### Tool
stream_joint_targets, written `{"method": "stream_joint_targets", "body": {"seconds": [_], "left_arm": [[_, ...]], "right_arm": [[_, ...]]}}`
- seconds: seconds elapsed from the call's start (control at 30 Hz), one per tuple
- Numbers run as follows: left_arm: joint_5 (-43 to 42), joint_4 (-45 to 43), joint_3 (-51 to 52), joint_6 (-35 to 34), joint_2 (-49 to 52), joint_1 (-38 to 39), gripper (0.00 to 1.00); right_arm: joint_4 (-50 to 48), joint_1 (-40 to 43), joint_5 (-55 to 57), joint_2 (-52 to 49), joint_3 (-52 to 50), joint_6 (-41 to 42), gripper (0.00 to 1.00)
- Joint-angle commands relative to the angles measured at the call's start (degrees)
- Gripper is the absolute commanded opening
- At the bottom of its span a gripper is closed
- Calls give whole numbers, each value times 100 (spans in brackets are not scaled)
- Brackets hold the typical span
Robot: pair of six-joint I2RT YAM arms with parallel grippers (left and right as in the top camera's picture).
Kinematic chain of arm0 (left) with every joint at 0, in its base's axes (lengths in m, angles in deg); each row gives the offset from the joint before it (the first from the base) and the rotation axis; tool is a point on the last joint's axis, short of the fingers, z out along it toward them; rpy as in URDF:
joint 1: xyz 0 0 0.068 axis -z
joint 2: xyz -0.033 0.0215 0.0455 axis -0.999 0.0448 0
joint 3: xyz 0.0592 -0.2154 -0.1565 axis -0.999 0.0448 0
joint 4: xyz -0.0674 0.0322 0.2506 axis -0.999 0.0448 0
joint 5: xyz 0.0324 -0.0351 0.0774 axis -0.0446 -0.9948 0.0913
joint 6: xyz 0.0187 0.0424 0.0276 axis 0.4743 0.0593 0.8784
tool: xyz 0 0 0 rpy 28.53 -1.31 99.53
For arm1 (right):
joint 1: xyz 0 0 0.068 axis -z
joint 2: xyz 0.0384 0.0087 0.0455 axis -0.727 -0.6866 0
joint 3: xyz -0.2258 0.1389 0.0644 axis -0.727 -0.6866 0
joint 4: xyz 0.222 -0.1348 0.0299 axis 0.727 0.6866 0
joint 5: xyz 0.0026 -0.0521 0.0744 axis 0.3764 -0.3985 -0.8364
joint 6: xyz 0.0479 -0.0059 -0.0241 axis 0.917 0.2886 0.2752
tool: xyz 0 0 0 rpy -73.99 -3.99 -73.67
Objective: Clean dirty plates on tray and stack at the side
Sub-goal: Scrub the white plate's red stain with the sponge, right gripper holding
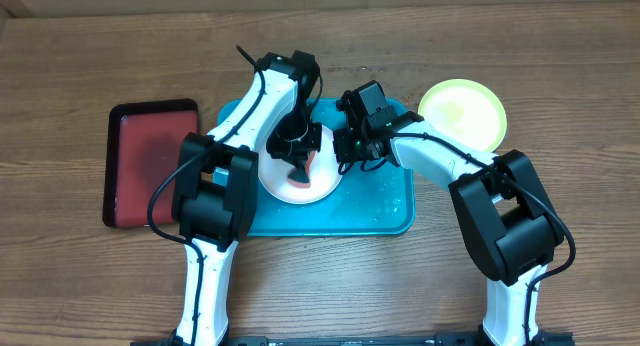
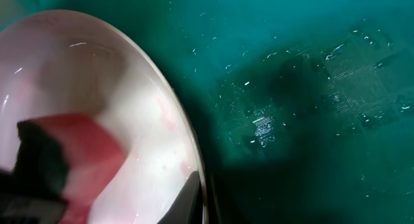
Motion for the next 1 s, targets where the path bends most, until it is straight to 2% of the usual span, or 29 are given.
{"method": "stream_joint_targets", "body": {"seconds": [0.0, 0.1, 0.2, 0.27, 0.33, 0.4, 0.53, 0.6, 0.67, 0.73, 0.83, 0.97], "left_arm": [[933, 297, -11, 170, 142, -33, 4], [2041, 501, -11, 116, 142, -63, 4], [3165, 516, -20, -358, 142, -109, 4], [3491, 374, -22, -662, 142, -136, 4], [3318, 155, -22, -820, 142, -140, 4], [2776, -125, -22, -826, 142, -140, 4], [415, -728, -15, -787, 142, -133, 4], [-750, -903, -13, -450, 142, -103, 4], [-1237, -933, -13, -177, 142, -52, 4], [-1333, -804, -11, 96, 142, 17, 4], [-1012, -415, -11, 551, 142, 114, 4], [299, 146, -11, 640, 142, 168, 4]], "right_arm": [[109, 33, 363, -247, -125, -2, 5], [107, 33, 363, -247, -125, -4, 5], [103, 33, 363, -247, -125, -2, 5], [90, 33, 363, -247, -125, -2, 5], [85, 33, 363, -247, -125, -2, 5], [87, 33, 363, -247, -125, -2, 5], [90, 33, 363, -247, -125, -2, 5], [90, 33, 363, -247, -125, -4, 5], [90, 33, 365, -247, -125, -4, 5], [96, 33, 363, -247, -125, -4, 5], [114, 33, 363, -247, -125, -4, 5], [109, 33, 363, -247, -125, -4, 5]]}}
